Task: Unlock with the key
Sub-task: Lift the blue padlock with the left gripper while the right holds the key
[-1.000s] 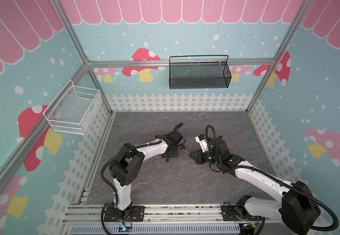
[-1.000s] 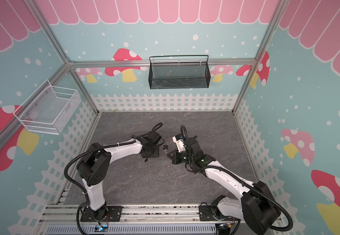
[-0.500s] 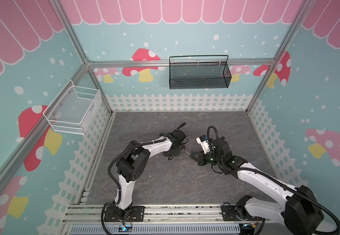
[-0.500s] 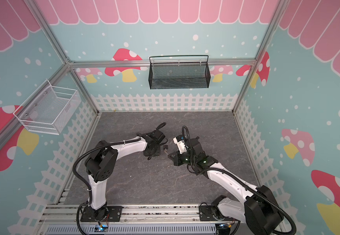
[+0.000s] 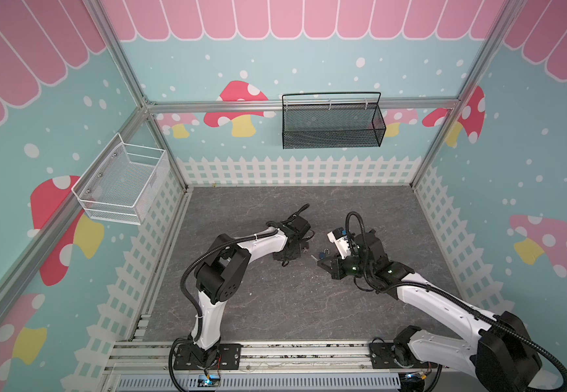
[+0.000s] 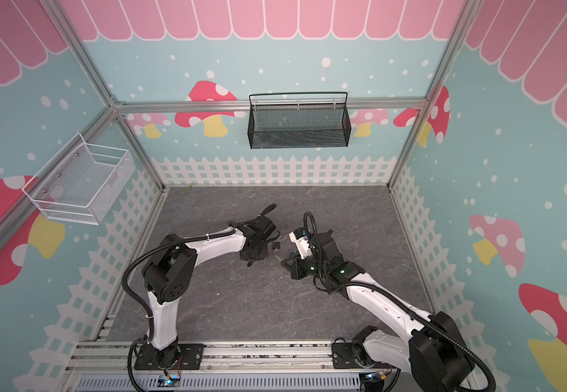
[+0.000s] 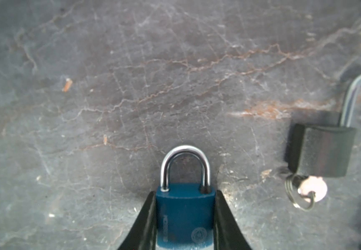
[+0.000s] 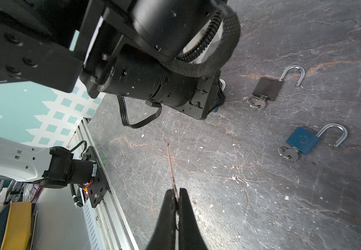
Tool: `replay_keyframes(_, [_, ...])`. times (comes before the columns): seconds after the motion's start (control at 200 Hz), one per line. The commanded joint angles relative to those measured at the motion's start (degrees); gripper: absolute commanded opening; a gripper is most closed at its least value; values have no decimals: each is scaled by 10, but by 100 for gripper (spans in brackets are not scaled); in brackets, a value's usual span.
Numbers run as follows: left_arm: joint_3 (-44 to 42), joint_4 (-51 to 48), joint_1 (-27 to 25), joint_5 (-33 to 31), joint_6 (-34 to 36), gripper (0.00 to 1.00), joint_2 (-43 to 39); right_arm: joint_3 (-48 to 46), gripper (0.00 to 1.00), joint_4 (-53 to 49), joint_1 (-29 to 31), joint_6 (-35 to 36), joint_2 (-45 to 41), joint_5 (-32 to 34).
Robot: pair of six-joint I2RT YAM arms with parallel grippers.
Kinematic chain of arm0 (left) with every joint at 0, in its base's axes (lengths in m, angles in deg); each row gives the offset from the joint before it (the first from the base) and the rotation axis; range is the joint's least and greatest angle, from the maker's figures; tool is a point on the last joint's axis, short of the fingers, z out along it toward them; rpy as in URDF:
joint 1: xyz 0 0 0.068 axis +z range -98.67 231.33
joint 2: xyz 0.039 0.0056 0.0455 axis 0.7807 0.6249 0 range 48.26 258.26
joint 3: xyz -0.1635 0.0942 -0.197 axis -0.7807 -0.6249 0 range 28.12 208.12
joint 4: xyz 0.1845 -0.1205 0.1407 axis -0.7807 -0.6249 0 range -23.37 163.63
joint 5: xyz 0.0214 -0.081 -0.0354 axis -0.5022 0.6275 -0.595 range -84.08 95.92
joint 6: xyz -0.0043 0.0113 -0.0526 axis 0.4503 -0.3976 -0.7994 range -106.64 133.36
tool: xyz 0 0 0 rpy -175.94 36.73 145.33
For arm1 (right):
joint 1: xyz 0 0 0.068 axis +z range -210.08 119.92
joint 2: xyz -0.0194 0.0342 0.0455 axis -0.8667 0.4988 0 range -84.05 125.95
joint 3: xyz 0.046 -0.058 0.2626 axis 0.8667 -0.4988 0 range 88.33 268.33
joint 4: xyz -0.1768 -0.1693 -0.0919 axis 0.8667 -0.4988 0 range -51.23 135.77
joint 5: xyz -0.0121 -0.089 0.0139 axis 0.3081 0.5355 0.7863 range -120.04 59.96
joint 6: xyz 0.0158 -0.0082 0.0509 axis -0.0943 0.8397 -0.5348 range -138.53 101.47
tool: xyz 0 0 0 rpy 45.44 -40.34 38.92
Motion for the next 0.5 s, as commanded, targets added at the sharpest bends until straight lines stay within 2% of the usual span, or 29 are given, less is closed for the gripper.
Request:
replay_keyframes(0.0, [-6, -9, 2, -7, -9, 13, -14, -8, 0, -8, -5, 14, 6, 2])
replay_keyframes(0.205, [-22, 7, 1, 5, -41, 7, -75, -15, 0, -15, -4, 7, 6, 8])
replay_keyframes(0.495, [-92, 14, -24, -46, -159, 0, -216, -9, 0, -31, -2, -10, 2, 15])
